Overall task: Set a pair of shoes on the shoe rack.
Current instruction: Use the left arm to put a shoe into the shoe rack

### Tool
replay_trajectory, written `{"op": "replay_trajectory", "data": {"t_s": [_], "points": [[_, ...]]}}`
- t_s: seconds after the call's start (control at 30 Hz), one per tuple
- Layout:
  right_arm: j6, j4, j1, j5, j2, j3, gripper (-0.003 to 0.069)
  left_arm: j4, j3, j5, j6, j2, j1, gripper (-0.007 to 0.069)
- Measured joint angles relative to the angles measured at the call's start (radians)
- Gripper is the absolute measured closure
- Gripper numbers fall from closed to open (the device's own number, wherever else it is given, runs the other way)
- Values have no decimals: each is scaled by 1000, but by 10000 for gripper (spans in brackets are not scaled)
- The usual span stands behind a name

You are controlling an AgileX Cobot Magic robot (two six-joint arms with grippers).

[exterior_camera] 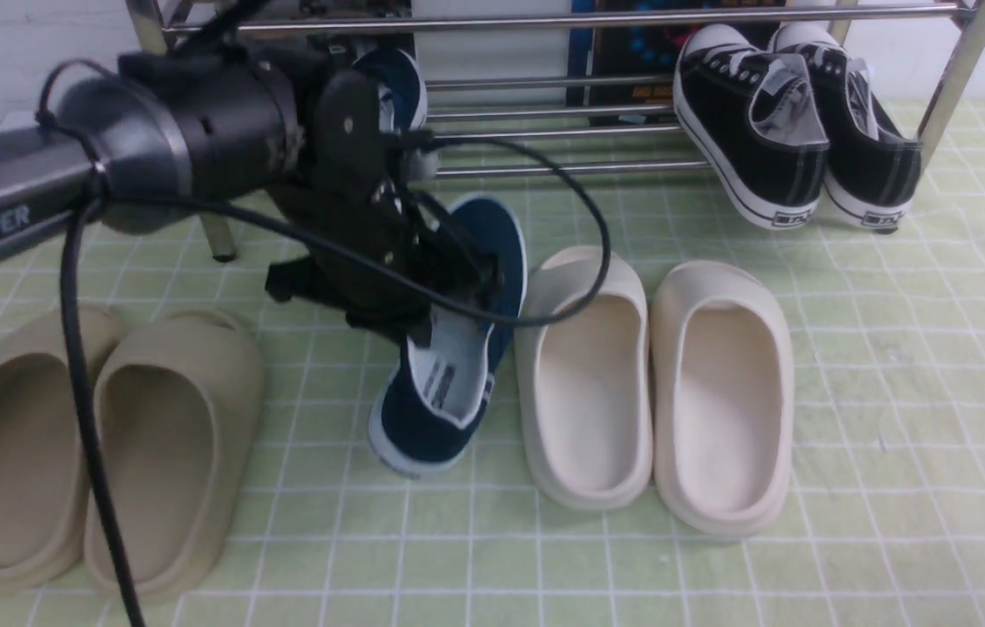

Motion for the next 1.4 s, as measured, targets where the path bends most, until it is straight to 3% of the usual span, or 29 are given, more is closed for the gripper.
{"op": "replay_trajectory", "data": {"t_s": [0.2, 0.4, 0.6, 1.23, 1.4], "points": [[0, 0, 0, 0, 0, 0, 419, -18, -293, 70, -3, 109, 21, 622], [0, 0, 0, 0, 0, 0, 419, -140, -662, 366, 5, 379, 105, 622], [0, 0, 0, 0, 0, 0, 419, -134, -871, 372, 5, 542, 139, 622], [0, 0, 0, 0, 0, 0, 419, -108, -905, 372, 32, 557, 154, 622], [0, 0, 0, 0, 0, 0, 419, -107, -801, 358, 64, 487, 154, 622]]}}
